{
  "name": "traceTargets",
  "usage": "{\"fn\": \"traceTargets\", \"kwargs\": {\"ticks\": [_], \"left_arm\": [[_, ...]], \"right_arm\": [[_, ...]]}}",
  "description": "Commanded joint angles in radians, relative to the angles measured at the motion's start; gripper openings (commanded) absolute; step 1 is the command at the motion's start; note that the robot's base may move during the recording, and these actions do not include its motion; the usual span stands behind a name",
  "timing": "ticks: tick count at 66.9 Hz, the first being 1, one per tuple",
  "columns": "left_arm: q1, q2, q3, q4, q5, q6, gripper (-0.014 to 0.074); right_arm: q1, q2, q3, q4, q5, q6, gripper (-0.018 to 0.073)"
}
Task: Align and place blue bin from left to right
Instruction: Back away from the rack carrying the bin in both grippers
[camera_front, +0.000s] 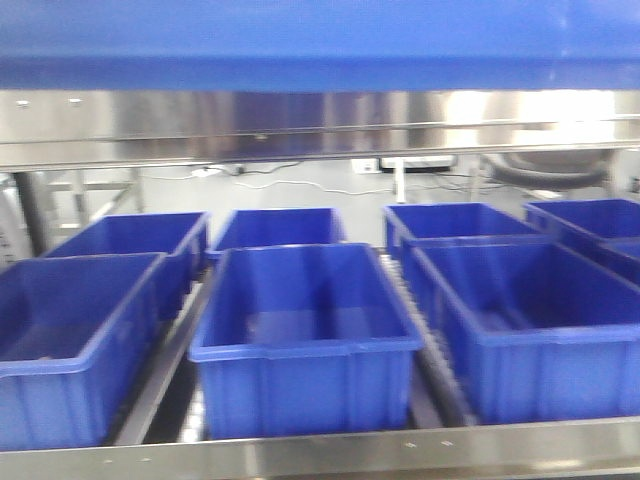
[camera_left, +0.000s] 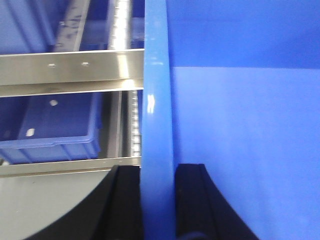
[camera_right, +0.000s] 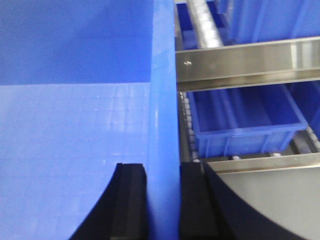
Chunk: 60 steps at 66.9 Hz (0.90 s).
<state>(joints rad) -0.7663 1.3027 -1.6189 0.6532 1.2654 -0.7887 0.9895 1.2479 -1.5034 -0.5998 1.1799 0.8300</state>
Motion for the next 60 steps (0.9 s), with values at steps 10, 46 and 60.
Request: {"fn": "traceTargets", "kwargs": {"ticks": [10, 46, 60], "left_arm": [[-0.014, -0.008, -0.010, 0.007, -0.110, -0.010, -0.0111], [-0.014, -0.008, -0.010, 0.007, -0.110, -0.010, -0.0111], [-0.014, -0.008, -0.010, 0.007, -0.110, -0.010, -0.0111]], "right_arm": [[0.010, -0.014, -0.009, -0.016, -0.115, -0.002, -0.0070], [0.010, -0.014, -0.009, -0.016, -0.115, -0.002, -0.0070], [0.010, -0.014, -0.009, -0.016, -0.115, -0.002, -0.0070]]}}
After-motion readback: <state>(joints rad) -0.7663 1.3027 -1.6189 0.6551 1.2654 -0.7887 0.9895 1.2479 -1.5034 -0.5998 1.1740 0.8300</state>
